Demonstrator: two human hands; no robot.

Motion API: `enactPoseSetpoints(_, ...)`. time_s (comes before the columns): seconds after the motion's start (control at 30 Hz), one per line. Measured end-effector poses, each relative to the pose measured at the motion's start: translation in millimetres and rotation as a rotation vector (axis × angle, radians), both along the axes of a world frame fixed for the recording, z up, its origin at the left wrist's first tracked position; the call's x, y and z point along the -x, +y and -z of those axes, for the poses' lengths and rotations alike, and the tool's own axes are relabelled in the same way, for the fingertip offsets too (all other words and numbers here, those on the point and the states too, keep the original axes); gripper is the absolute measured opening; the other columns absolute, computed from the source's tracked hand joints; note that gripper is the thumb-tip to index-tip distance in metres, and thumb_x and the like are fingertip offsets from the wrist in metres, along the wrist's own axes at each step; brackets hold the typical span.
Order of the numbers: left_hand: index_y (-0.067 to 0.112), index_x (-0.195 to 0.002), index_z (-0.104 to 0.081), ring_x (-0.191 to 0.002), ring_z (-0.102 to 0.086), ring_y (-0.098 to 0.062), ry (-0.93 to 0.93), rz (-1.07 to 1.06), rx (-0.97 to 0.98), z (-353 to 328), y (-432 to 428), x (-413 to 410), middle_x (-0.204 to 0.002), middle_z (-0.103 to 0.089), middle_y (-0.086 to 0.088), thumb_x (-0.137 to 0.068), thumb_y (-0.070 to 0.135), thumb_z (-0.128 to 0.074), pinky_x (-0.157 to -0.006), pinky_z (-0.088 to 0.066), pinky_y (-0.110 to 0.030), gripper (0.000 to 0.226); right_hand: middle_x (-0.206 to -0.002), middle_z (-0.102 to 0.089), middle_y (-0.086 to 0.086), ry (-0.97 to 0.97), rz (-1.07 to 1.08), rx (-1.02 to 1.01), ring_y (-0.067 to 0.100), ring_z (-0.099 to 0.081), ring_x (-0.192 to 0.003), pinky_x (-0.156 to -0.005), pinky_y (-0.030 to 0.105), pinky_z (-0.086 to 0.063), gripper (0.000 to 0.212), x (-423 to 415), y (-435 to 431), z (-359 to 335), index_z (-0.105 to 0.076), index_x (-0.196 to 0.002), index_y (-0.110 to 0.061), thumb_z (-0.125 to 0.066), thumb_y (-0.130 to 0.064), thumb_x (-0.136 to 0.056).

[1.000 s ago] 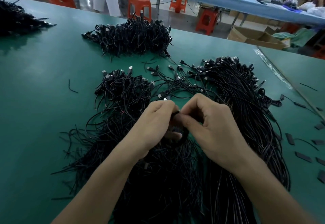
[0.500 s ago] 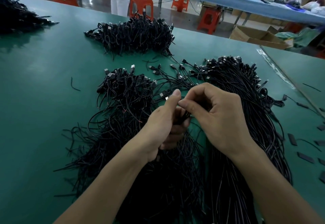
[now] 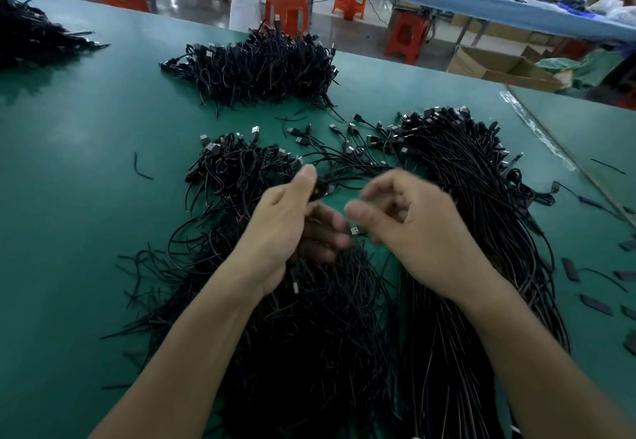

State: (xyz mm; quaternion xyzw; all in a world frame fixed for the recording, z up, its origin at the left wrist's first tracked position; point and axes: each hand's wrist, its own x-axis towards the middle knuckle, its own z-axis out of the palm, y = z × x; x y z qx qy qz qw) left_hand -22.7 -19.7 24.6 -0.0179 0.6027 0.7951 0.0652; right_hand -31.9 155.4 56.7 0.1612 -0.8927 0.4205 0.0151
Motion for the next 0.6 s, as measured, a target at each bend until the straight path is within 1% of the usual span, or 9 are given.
enactPoseSetpoints(0.03,0.001,-0.08,-0.065,-0.043,-0.06,-0.015,0.03,-0.047,0.062,0.3,-3.2,1.1,-0.061,-0.069,-0.007,-0.105,0.05,-0.036,-0.036,-0.043,-0.021,0.062,-0.075,-0.066,-0.009,-0.08,-0.008,-0.156,-0.004,-0.062,-0.066,-0.059,0.014,-0.049,0.031,-1.1,2.7,3.6,-0.061,-0.087,-0.031,-0.064,-0.062,-0.079)
enactPoseSetpoints(0.07,0.005,-0.074,-0.064,-0.037,-0.053,-0.013,0.062,-0.095,0.117,1.8,-5.3,1.8,-0.058,-0.067,-0.006,-0.105,0.051,-0.034,-0.033,-0.038,-0.02,0.063,-0.073,-0.064,-0.009,-0.162,-0.037,-0.312,-0.004,-0.06,-0.063,-0.054,0.011,-0.045,0.032,-3.4,4.1,8.3,-0.061,-0.083,-0.03,-0.065,-0.061,-0.081)
enactPoseSetpoints(0.13,0.025,-0.051,-0.056,-0.03,-0.037,-0.01,0.098,-0.164,0.161,4.0,-5.8,2.3,-0.049,-0.057,-0.003,-0.104,0.054,-0.033,-0.03,-0.028,-0.018,0.064,-0.073,-0.064,-0.008,-0.285,-0.098,-0.532,-0.001,-0.059,-0.06,-0.051,0.013,-0.041,0.035,-10.0,4.2,19.5,-0.062,-0.079,-0.026,-0.066,-0.061,-0.084)
enactPoseSetpoints(0.17,0.028,-0.046,-0.051,-0.03,-0.033,-0.01,0.108,-0.18,0.167,4.8,-5.4,2.4,-0.047,-0.052,-0.002,-0.103,0.055,-0.033,-0.03,-0.026,-0.018,0.066,-0.073,-0.064,-0.008,-0.324,-0.11,-0.587,0.003,-0.06,-0.062,-0.053,0.018,-0.042,0.038,-13.5,2.3,24.5,-0.063,-0.077,-0.025,-0.066,-0.062,-0.084)
enactPoseSetpoints(0.23,0.029,-0.046,-0.048,-0.031,-0.029,-0.01,0.118,-0.186,0.167,6.1,-4.1,2.4,-0.044,-0.045,-0.001,-0.102,0.057,-0.033,-0.03,-0.024,-0.017,0.065,-0.074,-0.063,-0.005,-0.371,-0.1,-0.616,0.01,-0.06,-0.065,-0.054,0.024,-0.043,0.039,-19.2,-2.7,31.1,-0.065,-0.076,-0.022,-0.067,-0.06,-0.083)
enactPoseSetpoints(0.33,0.023,-0.054,-0.041,-0.033,-0.024,-0.01,0.097,-0.174,0.093,6.8,-2.4,2.7,-0.043,-0.035,0.0,-0.102,0.057,-0.032,-0.03,-0.021,-0.017,0.059,-0.077,-0.064,-0.001,-0.386,-0.085,-0.581,0.014,-0.061,-0.067,-0.055,0.026,-0.045,0.028,-20.8,-7.6,31.0,-0.07,-0.079,-0.021,-0.066,-0.047,-0.089)
enactPoseSetpoints(0.43,0.021,-0.062,-0.036,-0.035,-0.019,-0.01,0.074,-0.18,0.048,6.2,-2.8,4.3,-0.044,-0.029,0.003,-0.105,0.052,-0.03,-0.03,-0.019,-0.017,0.053,-0.079,-0.065,0.002,-0.363,-0.079,-0.57,0.017,-0.062,-0.065,-0.055,0.028,-0.05,0.021,-19.7,-7.9,25.1,-0.071,-0.082,-0.02,-0.063,-0.037,-0.091)
enactPoseSetpoints(0.5,0.02,-0.063,-0.034,-0.034,-0.018,-0.009,0.076,-0.178,0.035,6.0,-4.4,5.7,-0.043,-0.027,0.006,-0.107,0.045,-0.025,-0.03,-0.018,-0.017,0.051,-0.071,-0.065,-0.001,-0.35,-0.096,-0.569,0.016,-0.062,-0.061,-0.053,0.026,-0.049,0.021,-19.5,-8.7,20.8,-0.071,-0.079,-0.02,-0.064,-0.035,-0.092)
enactPoseSetpoints(0.6,0.022,-0.058,-0.037,-0.035,-0.016,-0.008,0.088,-0.169,0.03,6.2,-6.7,6.7,-0.043,-0.027,0.008,-0.105,0.038,-0.02,-0.032,-0.016,-0.016,0.053,-0.062,-0.064,-0.004,-0.364,-0.125,-0.536,0.014,-0.064,-0.056,-0.051,0.022,-0.046,0.025,-20.4,-9.1,16.8,-0.068,-0.073,-0.022,-0.069,-0.04,-0.09)
